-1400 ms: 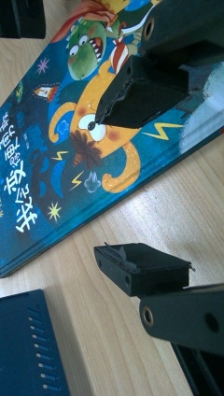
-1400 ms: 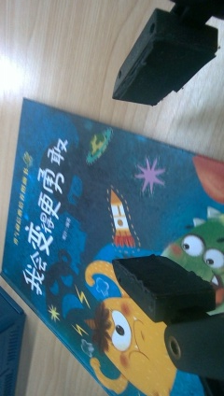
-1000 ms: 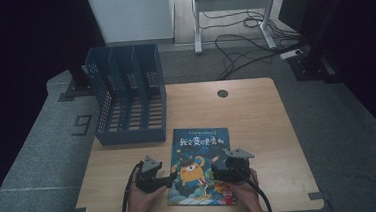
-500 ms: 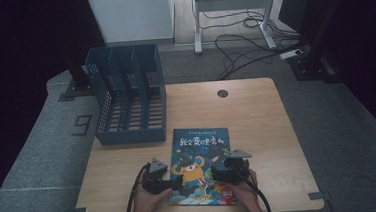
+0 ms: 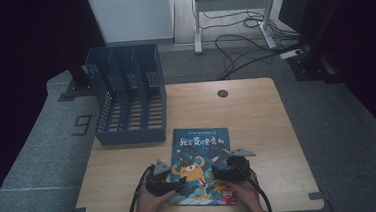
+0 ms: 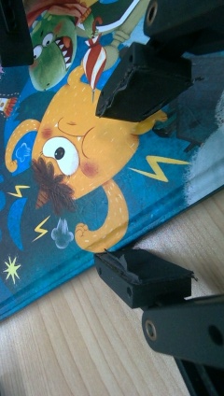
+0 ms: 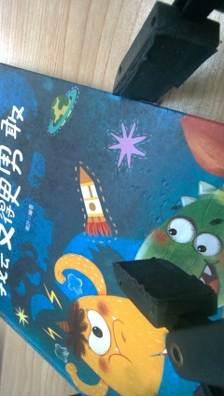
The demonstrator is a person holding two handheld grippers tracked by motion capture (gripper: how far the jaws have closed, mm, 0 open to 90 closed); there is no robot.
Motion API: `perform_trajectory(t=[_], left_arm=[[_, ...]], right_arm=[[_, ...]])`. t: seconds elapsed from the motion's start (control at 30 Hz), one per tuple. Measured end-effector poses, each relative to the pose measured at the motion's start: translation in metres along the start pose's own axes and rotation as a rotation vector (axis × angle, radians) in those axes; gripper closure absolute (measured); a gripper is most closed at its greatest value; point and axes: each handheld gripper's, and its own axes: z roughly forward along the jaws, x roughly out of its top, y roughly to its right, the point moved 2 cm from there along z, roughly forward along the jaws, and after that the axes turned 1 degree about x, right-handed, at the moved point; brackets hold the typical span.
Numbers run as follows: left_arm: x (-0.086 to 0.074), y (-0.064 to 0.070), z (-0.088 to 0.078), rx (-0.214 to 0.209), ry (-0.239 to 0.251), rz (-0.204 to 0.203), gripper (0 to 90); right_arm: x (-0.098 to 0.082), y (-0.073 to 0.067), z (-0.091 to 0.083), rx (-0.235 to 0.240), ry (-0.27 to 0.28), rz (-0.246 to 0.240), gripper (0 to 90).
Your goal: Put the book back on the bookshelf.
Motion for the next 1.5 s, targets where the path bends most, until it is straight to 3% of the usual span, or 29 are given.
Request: perform_trajectory(t=[0.2,0.6,1.03,1.5], left_arm=[[0.0,0.001,0.0,0.004,0.002,-0.001,25.1],[0.0,0.002,0.0,0.012,0.0,0.005,25.0],[0.0,0.001,0.0,0.01,-0.001,0.001,24.1],[0.0,-0.004,-0.002,-0.028,0.002,-0.034,22.2]], right_arm=[[0.001,0.001,-0.002,0.015,0.019,0.028,13.8],[0.0,0.005,0.0,0.027,0.02,0.04,15.5],[0.004,0.017,-0.01,0.135,0.047,0.168,21.7],[0.011,0.026,-0.025,0.257,0.089,0.24,27.7]])
